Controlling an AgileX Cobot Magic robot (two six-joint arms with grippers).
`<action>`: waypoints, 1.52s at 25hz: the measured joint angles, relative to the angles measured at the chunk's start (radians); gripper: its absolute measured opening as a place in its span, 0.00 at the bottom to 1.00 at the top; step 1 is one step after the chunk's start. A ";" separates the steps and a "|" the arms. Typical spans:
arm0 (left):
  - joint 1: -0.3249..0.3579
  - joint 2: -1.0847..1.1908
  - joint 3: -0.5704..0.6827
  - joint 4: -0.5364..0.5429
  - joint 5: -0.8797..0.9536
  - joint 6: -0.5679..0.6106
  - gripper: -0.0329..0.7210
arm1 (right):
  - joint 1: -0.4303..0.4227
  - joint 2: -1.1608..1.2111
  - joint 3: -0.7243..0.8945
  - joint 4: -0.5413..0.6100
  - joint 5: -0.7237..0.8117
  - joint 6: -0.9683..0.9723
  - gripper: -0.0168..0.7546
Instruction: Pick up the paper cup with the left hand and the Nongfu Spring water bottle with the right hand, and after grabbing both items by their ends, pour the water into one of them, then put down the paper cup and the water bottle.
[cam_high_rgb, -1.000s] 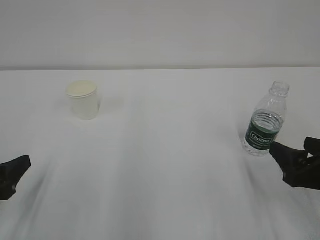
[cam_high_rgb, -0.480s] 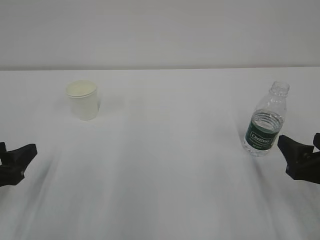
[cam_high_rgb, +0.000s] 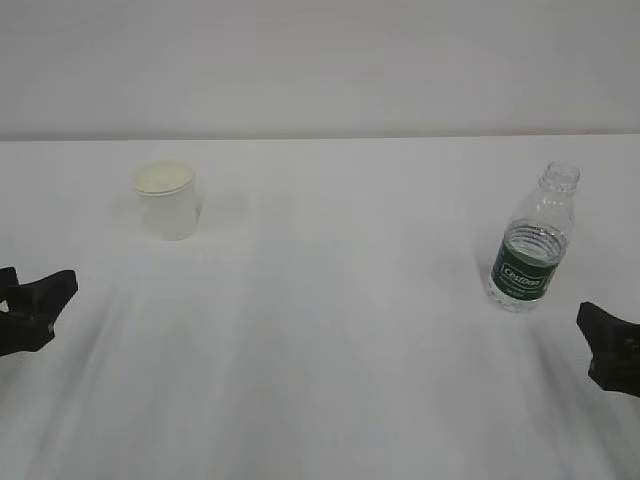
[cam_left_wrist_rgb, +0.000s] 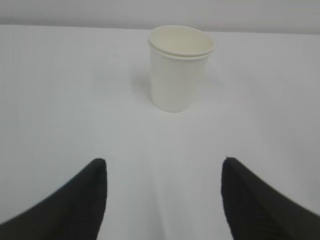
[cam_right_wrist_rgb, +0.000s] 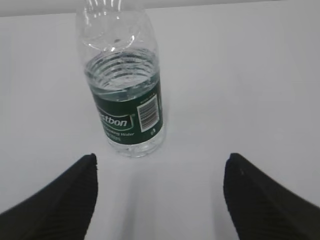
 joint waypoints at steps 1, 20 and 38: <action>0.000 0.000 0.000 0.000 0.000 0.000 0.72 | 0.000 0.000 0.000 -0.011 0.000 0.000 0.78; 0.000 0.046 -0.085 0.054 0.000 0.000 0.76 | 0.000 0.008 -0.031 -0.081 -0.005 0.004 0.78; 0.000 0.095 -0.163 0.064 0.000 0.000 0.90 | 0.000 0.047 -0.074 -0.087 -0.006 0.000 0.78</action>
